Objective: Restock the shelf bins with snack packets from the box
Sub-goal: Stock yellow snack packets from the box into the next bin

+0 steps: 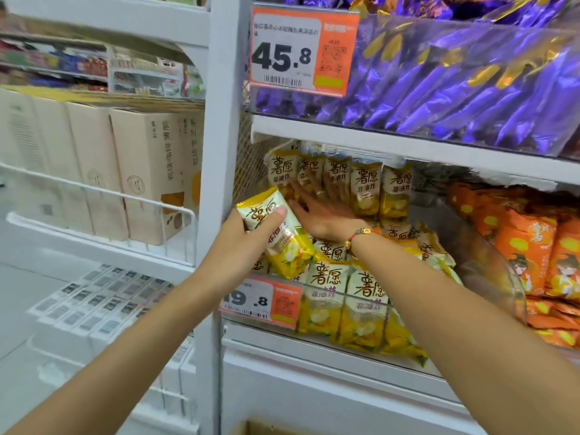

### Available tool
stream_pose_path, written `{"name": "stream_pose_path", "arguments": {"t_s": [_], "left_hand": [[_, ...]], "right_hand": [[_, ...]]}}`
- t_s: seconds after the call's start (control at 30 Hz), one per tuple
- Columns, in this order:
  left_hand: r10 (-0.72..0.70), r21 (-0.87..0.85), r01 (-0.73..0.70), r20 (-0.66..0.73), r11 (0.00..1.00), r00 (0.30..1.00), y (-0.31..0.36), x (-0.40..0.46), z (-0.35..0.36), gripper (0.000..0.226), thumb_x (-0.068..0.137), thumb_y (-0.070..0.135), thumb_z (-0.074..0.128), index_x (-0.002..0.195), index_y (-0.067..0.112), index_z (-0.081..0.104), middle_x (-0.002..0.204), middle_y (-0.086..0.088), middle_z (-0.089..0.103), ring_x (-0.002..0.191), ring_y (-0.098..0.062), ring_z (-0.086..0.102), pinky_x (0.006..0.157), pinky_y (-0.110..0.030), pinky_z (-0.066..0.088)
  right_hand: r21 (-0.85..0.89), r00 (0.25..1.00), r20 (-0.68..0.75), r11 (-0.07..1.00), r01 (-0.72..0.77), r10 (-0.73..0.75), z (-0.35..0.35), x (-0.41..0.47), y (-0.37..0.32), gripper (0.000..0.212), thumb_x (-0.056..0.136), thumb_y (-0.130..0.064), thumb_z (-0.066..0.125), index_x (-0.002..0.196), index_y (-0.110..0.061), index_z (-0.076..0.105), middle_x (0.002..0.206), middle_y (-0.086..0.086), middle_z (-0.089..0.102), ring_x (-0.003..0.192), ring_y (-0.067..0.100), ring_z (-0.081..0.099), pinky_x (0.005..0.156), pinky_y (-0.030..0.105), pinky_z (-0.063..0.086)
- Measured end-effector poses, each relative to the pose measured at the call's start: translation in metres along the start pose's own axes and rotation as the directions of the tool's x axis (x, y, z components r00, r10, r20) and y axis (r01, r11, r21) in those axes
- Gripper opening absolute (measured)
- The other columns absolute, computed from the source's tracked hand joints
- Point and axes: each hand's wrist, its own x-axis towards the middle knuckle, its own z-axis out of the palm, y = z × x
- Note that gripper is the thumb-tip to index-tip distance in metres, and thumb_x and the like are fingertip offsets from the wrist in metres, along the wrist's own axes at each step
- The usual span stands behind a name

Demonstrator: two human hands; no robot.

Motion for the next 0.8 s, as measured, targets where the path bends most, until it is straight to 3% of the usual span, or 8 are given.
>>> {"name": "stream_pose_path", "arguments": {"t_s": [0.2,0.3,0.37,0.43,0.53,0.6,0.73,0.8], "left_hand": [[0.001,0.071,-0.001,-0.006,0.998,1.000,-0.002,-0.001,-0.001,0.047,0.079,0.067,0.058,0.115,0.036,0.057,0.103,0.017,0.070,0.091,0.000,0.067,0.090,-0.034,0.052],[0.000,0.166,0.004,-0.024,0.986,1.000,-0.002,-0.003,0.003,0.070,0.059,0.090,0.049,0.111,0.044,0.055,0.107,0.019,0.068,0.105,-0.012,0.064,0.098,-0.049,0.047],[0.023,0.197,-0.012,-0.053,0.980,0.998,0.001,-0.006,0.005,0.069,0.059,0.089,0.046,0.112,0.044,0.053,0.108,0.018,0.066,0.106,-0.013,0.062,0.097,-0.050,0.047],[0.063,0.197,-0.044,-0.091,0.979,0.994,0.007,-0.010,0.009,0.064,0.066,0.084,0.047,0.114,0.042,0.052,0.107,0.019,0.065,0.105,-0.011,0.062,0.096,-0.047,0.048],[0.136,0.209,-0.099,-0.170,0.973,0.976,0.019,-0.015,0.015,0.050,0.079,0.076,0.048,0.112,0.039,0.052,0.102,0.020,0.064,0.101,-0.007,0.061,0.093,-0.041,0.048],[0.190,0.253,-0.132,-0.221,0.959,0.957,0.028,-0.020,0.017,0.048,0.081,0.075,0.045,0.111,0.038,0.052,0.098,0.020,0.063,0.095,-0.007,0.062,0.084,-0.034,0.048],[0.291,0.393,-0.201,-0.182,0.897,0.939,0.039,-0.022,0.013,0.051,0.078,0.078,0.037,0.106,0.041,0.057,0.092,0.020,0.066,0.088,-0.002,0.062,0.078,-0.031,0.048],[0.339,0.478,-0.240,-0.134,0.845,0.931,0.039,-0.018,0.008,0.052,0.079,0.079,0.036,0.107,0.041,0.058,0.096,0.020,0.066,0.092,-0.002,0.060,0.079,-0.030,0.048]], "right_hand": [[0.010,0.999,0.040,1.000,0.003,-0.004,-0.007,-0.001,-0.001,0.056,0.099,-0.057,0.016,0.151,-0.042,0.001,0.159,-0.008,-0.018,0.145,0.022,-0.022,0.117,0.047,-0.015],[0.222,0.997,-0.071,0.974,0.037,-0.021,-0.025,-0.016,-0.005,0.049,0.101,-0.052,0.024,0.147,-0.038,0.029,0.161,-0.008,-0.001,0.148,0.019,-0.010,0.120,0.044,-0.004],[0.531,0.986,-0.160,0.846,0.043,0.050,-0.038,-0.037,-0.010,0.040,0.102,-0.043,0.032,0.135,-0.031,0.052,0.155,-0.005,0.029,0.145,0.018,0.018,0.119,0.039,0.014],[0.769,0.993,-0.079,0.640,0.000,0.094,-0.048,-0.066,-0.015,0.036,0.103,-0.036,0.034,0.124,-0.024,0.062,0.138,-0.006,0.052,0.129,0.012,0.045,0.111,0.034,0.033],[0.927,0.987,0.150,0.354,-0.121,-0.055,-0.056,-0.108,-0.021,0.035,0.100,-0.039,0.040,0.121,-0.023,0.062,0.122,-0.005,0.065,0.113,0.009,0.058,0.103,0.032,0.044],[0.962,0.976,0.180,0.230,-0.147,-0.127,-0.059,-0.128,-0.027,0.042,0.089,-0.047,0.049,0.121,-0.023,0.062,0.113,-0.006,0.070,0.109,0.011,0.063,0.097,0.031,0.048],[0.936,0.984,0.117,0.345,-0.065,-0.132,-0.064,-0.145,-0.040,0.037,0.079,-0.045,0.063,0.110,-0.027,0.066,0.099,-0.018,0.072,0.094,-0.004,0.066,0.076,0.010,0.048],[0.939,0.987,0.123,0.335,-0.083,-0.100,-0.062,-0.145,-0.037,0.037,0.076,-0.045,0.066,0.109,-0.030,0.066,0.099,-0.021,0.072,0.094,-0.006,0.065,0.074,0.011,0.048]]}}
